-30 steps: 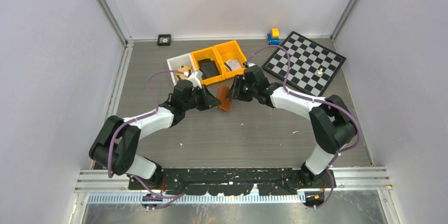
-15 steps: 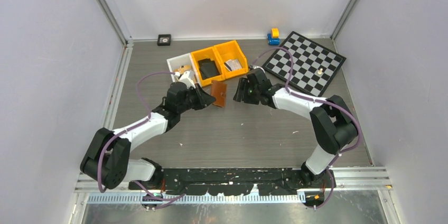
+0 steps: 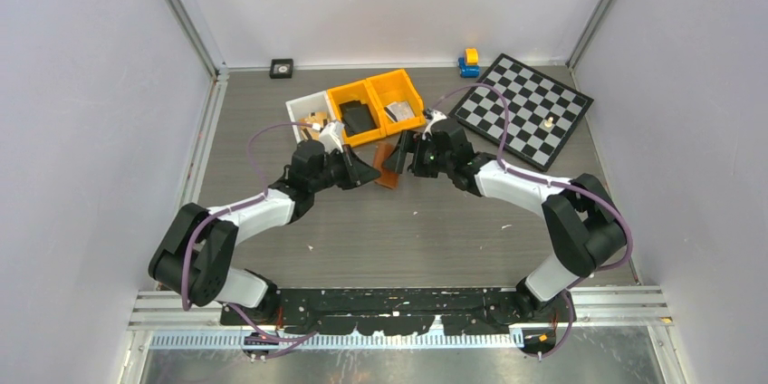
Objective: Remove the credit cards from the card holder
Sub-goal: Place the card holder at the center of the board.
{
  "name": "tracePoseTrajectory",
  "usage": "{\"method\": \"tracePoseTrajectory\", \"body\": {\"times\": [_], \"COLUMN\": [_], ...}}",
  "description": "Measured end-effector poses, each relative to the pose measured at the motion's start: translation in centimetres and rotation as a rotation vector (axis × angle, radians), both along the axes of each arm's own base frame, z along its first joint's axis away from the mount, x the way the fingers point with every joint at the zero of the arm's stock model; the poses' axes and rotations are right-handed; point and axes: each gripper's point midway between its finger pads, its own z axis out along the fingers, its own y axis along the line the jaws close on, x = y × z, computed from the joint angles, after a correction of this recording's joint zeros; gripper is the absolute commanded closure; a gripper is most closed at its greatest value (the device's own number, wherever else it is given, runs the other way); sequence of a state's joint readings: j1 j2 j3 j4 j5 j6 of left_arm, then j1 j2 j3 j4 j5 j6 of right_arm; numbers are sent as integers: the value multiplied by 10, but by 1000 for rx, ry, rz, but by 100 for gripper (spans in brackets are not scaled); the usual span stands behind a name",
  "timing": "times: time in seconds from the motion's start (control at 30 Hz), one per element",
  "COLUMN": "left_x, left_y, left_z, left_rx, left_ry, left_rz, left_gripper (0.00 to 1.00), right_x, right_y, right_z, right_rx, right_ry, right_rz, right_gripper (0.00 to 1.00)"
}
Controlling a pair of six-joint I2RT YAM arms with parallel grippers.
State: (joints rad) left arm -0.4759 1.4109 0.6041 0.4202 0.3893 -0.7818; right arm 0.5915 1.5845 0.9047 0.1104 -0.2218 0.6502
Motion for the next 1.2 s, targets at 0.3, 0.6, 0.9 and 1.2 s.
{"method": "tracePoseTrajectory", "body": {"times": [0.3, 0.6, 0.9, 1.2], "left_x": [4, 5, 5, 4], "left_y": [4, 9, 11, 20], "left_z": [-1, -1, -4, -8], "left_rx": [7, 25, 38, 86], "left_ry": [-4, -6, 0, 4], "left_rz": [20, 50, 60, 91], "left_gripper": [100, 100, 100, 100], "right_x": [3, 6, 6, 6], "right_y": [6, 10, 11, 14], "right_z": [-12, -11, -12, -18], "right_rx": [-12, -38, -84, -109], "right_ry": [48, 72, 101, 123], "right_rz": [8, 11, 2, 5], "right_gripper": [41, 53, 58, 63]}}
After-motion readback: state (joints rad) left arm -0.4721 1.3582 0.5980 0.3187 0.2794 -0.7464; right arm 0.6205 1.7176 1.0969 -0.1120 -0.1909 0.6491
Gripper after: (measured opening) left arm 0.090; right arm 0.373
